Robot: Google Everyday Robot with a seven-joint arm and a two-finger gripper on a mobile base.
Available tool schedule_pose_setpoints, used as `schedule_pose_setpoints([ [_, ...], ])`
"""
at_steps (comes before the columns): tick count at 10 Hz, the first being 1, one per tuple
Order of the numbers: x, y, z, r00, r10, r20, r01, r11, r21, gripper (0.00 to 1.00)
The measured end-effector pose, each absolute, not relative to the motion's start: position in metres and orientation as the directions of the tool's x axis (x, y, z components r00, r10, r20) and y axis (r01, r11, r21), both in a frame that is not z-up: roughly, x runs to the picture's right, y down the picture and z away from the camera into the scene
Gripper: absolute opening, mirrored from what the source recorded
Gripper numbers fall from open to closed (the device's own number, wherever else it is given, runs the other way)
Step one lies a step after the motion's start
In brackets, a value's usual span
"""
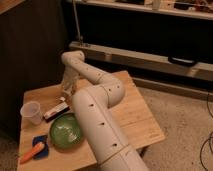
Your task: Place the bottle in the ceramic bowl
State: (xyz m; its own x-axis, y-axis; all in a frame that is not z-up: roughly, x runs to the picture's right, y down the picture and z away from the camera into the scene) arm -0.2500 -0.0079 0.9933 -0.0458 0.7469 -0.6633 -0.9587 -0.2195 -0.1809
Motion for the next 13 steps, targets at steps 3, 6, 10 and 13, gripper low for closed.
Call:
schedule_pose_setpoints([
  [3,-0.242,-0.011,0.981,-0.042,0.755,-0.654,-0.963,-0.204,-0.174,0.27],
  [6,-0.222,-0.031,0.925,0.011,0.796,-0.605,-0.971,-0.136,-0.196,0.01],
  [10,-0.168,-0.007,0.829,0.175,0.781,-0.599,-0.959,-0.001,-0.282,0.00],
  [13,-0.174,0.053,0.776,0.312,0.707,-0.635,-0.928,0.083,-0.364,0.00],
])
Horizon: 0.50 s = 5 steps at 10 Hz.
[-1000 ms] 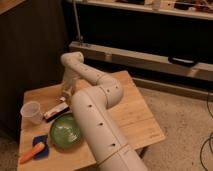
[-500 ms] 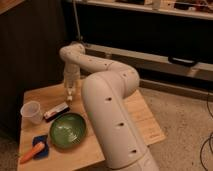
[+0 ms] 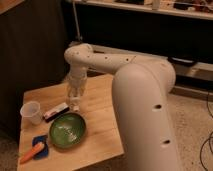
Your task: Place the bottle in the ceramic bowl
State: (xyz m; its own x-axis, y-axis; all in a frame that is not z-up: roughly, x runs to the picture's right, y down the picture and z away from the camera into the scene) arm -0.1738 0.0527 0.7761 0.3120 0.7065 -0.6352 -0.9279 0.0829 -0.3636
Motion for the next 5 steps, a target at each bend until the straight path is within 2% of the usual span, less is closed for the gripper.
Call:
schedule_pose_setpoints([
  [4,-0.205,0.135,0.732,0.483,0.563,-0.671,-0.862,0.170,-0.478,0.00],
  [5,-0.207,0.159,0.727,0.518,0.521,-0.678,-0.845,0.190,-0.500,0.04],
])
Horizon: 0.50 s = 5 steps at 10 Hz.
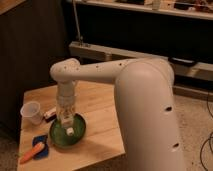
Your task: Place the bottle in the ceramic bowl
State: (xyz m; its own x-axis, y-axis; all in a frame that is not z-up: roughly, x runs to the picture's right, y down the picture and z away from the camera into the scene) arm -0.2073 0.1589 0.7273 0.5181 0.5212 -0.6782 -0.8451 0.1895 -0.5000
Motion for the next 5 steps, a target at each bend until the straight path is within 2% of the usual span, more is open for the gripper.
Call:
schedule_pose_setpoints([
  [3,-0.204,0.200,0.727,0.556,0.489,-0.672,-0.823,0.215,-0.525,0.29],
  [5,-0.198,0.201,0.729,0.548,0.533,-0.645,-0.824,0.211,-0.525,0.47],
])
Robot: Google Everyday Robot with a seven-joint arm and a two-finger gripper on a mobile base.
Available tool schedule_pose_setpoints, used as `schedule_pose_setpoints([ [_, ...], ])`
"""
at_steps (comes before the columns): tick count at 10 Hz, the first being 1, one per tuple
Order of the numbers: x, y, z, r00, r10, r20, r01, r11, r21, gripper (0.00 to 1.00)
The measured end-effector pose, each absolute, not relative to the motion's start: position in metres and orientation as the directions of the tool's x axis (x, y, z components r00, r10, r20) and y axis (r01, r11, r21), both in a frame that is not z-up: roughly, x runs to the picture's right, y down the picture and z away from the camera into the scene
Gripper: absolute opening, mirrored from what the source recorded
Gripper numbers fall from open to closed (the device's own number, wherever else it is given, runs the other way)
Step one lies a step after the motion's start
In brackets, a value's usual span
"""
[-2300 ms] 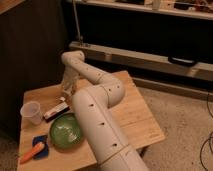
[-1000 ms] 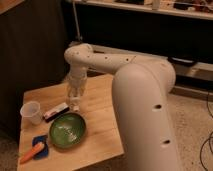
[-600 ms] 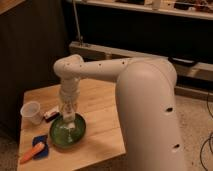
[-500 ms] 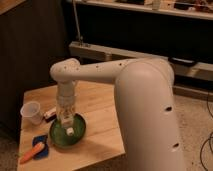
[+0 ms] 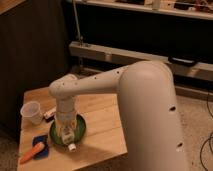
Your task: Place the bottle in the ceramic bowl
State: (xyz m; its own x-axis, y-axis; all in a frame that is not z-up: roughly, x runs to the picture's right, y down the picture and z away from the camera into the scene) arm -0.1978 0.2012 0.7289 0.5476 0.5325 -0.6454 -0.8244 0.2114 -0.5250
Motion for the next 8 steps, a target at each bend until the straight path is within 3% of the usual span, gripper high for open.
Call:
schedule_pose_setpoints([
  [2,-0.190,0.184,0.738,0.532,0.593,-0.605,-0.826,0.203,-0.526,0.67],
  [3,-0.188,0.177,0.743,0.528,0.609,-0.592,-0.825,0.203,-0.527,0.72],
  [8,-0.195,0.178,0.753,0.570,0.563,-0.599,-0.792,0.183,-0.582,0.73],
])
